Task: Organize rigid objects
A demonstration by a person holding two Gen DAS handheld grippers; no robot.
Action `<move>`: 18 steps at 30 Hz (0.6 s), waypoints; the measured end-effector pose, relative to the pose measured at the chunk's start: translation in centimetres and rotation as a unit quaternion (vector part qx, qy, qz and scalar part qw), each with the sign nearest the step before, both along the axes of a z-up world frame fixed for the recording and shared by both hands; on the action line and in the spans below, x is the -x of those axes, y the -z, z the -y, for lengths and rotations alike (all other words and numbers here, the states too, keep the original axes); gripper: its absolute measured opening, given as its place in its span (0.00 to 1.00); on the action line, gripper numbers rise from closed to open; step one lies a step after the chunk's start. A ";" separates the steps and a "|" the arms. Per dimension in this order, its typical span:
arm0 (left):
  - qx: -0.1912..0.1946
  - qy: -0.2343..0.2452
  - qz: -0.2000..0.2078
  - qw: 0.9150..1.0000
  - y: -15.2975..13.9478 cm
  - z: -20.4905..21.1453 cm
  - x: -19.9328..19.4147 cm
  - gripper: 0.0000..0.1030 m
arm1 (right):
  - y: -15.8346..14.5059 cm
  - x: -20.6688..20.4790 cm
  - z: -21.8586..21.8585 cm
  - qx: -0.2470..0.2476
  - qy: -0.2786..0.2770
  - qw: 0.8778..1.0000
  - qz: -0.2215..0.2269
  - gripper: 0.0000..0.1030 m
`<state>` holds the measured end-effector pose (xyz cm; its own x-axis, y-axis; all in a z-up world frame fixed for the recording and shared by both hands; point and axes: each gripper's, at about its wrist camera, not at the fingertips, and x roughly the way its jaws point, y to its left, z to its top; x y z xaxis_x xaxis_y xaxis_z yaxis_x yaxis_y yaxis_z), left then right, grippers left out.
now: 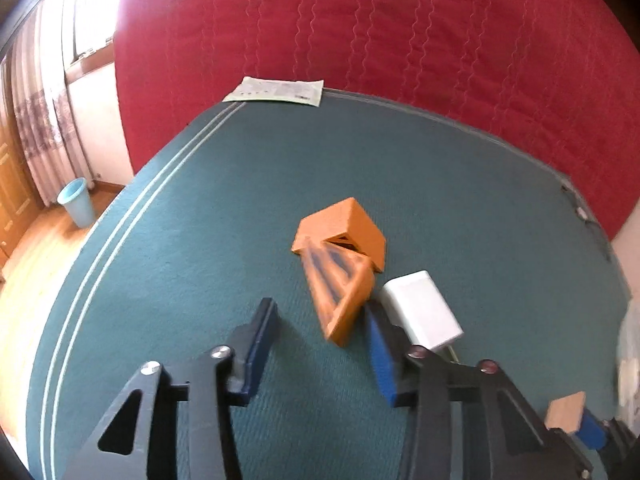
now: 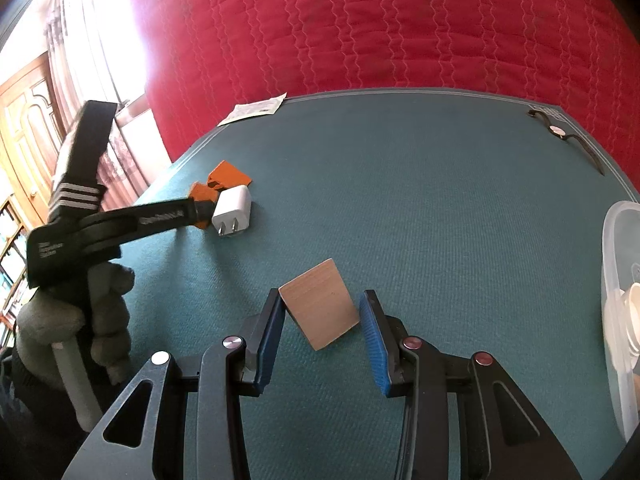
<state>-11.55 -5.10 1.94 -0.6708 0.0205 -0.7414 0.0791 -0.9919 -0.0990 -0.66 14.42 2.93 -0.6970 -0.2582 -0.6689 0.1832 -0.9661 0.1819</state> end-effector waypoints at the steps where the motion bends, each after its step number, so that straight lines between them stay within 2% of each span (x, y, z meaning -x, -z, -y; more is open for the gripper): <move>1: -0.004 0.001 0.000 1.000 -0.1 0.1 -0.1 0.44 | 0.0 0.0 0.0 0.000 0.000 1.000 0.000 0.39; 9: -0.011 -0.016 -0.001 1.000 -0.1 0.6 -0.6 0.45 | 0.0 -0.1 0.1 0.000 0.000 1.000 -0.001 0.39; 13: -0.015 -0.033 -0.003 0.999 -0.3 1.3 -1.3 0.62 | 0.0 0.0 0.2 0.002 -0.001 1.000 0.000 0.39; 18: -0.037 -0.056 0.001 0.998 -0.3 2.6 -1.3 0.64 | 0.0 0.0 0.2 0.003 -0.001 1.000 -0.001 0.39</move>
<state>-10.23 -7.72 2.23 -0.6704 0.0009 -0.7420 0.1891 -0.9668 -0.1720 -0.62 14.23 2.94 -0.6974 -0.2634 -0.6665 0.1856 -0.9647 0.1871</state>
